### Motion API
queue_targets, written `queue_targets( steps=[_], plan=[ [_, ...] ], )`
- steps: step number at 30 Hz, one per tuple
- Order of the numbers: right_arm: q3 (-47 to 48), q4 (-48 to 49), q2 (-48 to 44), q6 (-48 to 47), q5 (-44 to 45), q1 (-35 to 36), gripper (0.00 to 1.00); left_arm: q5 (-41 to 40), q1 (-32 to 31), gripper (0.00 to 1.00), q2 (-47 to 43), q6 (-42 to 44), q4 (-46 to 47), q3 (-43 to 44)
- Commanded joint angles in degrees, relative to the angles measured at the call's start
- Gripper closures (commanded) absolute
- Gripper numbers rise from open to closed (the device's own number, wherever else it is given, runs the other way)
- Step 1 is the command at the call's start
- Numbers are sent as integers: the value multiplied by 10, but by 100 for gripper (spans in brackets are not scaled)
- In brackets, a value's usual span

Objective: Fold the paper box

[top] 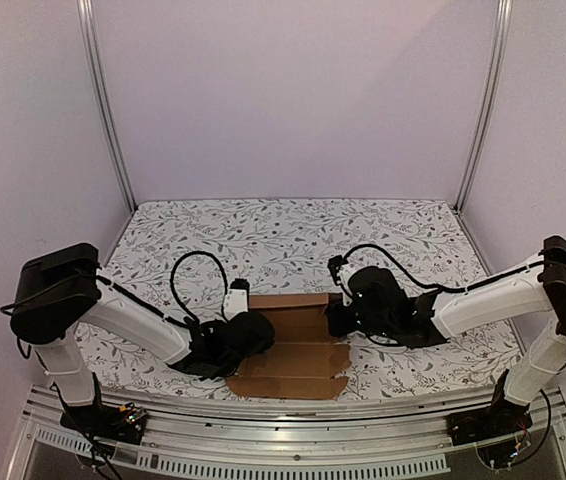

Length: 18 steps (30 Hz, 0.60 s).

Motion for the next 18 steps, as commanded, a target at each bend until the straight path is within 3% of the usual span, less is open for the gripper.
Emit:
queue_targets(
  steps=[1, 7, 18],
  plan=[
    [-21, 102, -1, 36, -9, 0, 100, 58, -16, 100, 7, -24, -19, 10],
    [-41, 155, -14, 51, -18, 1, 100, 93, -16, 100, -12, -53, -5, 2],
    [-54, 126, -80, 12, -70, 1, 100, 150, 23, 100, -52, -57, 83, -56]
  ],
)
